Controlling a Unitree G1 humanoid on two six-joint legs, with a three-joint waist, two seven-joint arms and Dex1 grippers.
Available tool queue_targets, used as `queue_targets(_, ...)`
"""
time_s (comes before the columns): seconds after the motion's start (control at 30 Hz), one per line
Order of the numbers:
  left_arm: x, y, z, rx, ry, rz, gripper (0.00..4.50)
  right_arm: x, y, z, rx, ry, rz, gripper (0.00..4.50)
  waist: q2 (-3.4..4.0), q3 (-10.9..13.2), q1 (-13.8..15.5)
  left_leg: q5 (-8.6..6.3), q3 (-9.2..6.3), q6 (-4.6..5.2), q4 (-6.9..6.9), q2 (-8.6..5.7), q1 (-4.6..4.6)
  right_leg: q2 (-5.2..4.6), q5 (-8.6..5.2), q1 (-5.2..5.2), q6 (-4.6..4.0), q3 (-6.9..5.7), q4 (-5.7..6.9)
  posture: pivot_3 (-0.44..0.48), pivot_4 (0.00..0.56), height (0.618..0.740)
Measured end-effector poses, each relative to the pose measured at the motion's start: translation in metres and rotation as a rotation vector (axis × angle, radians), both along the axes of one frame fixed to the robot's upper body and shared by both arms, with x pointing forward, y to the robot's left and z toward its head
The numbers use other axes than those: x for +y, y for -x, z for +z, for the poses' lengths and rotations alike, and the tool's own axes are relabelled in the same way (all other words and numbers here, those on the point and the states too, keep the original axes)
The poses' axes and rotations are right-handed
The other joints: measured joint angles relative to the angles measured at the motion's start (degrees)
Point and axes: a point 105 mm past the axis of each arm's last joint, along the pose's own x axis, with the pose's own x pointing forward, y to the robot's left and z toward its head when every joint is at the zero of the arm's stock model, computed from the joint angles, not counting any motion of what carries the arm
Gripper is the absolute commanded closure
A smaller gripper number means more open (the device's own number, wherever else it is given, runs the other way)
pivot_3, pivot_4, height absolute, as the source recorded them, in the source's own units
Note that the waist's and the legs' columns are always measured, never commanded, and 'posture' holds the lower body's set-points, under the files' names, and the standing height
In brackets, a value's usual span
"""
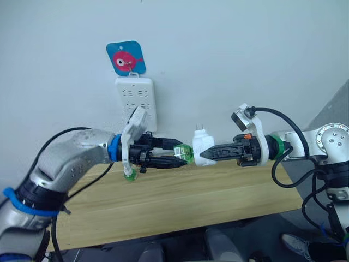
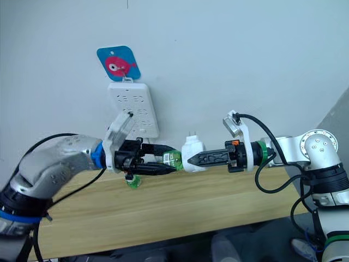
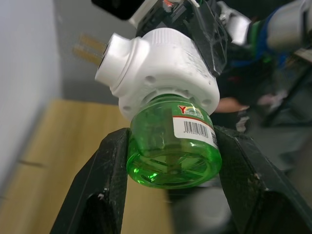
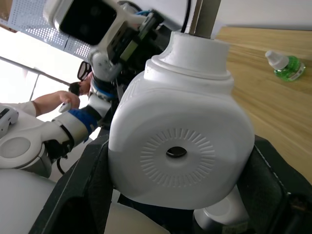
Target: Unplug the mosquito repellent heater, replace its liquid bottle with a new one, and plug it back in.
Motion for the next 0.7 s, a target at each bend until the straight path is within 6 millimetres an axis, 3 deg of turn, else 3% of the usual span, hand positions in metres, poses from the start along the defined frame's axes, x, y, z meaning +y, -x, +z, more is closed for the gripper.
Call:
queue_targets(0.1,-0.004,-0.005,0.000,0.186,0.019,-0.011,2.25,-0.004,-0.001,0.002,-0.004,0.002,-0.007,1.41,-0.05,0.04,0.07,0.00,0.01,0.00,-0.03,0.01,-0.01,0.01,0.00,-0.01,0.00,0.01,-0.05,-0.136,0.088,0.740)
queue_targets(0.2,-0.003,-0.006,0.002,0.230,0.018,-0.009,2.25,-0.004,-0.001,0.003,-0.005,-0.006,-0.006,1.41,-0.07,0.13,-0.20,-0.01,0.06,0.01,-0.07,0.05,0.01,0.05,-0.02,-0.07,-0.05,0.08,-0.03,-0.135,0.089,0.740)
queue_targets(0.33,0.000,-0.001,-0.001,0.115,0.009,-0.001,2.25,-0.001,0.001,0.001,0.000,-0.004,0.006,1.41,-0.05,0.14,-0.11,-0.01,0.05,0.01,-0.13,0.10,0.04,0.07,-0.06,-0.09,-0.13,0.08,0.01,-0.123,0.091,0.740)
queue_targets(0.43,0.004,0.006,-0.007,-0.079,-0.018,-0.003,2.25,0.003,0.004,-0.005,0.016,0.012,0.025,1.41,-0.03,0.16,0.33,-0.01,0.10,0.01,-0.13,0.08,0.03,0.05,-0.05,-0.10,-0.14,0.12,0.01,-0.119,0.090,0.740)
queue_targets(0.67,0.025,-0.005,-0.024,-0.170,-0.103,0.121,0.02,-0.004,-0.001,-0.001,0.008,0.009,-0.010,1.41,-0.07,0.29,2.03,-0.01,0.07,0.01,-0.02,0.04,0.00,0.04,-0.05,-0.04,-0.14,0.10,-0.01,-0.110,0.092,0.740)
queue_targets(0.7,0.024,-0.006,-0.024,-0.181,-0.103,0.124,0.00,-0.004,-0.001,-0.001,0.010,0.006,-0.006,1.41,-0.07,0.29,2.18,-0.01,0.08,0.01,-0.03,0.04,-0.01,0.04,-0.05,-0.05,-0.14,0.11,-0.02,-0.110,0.092,0.740)
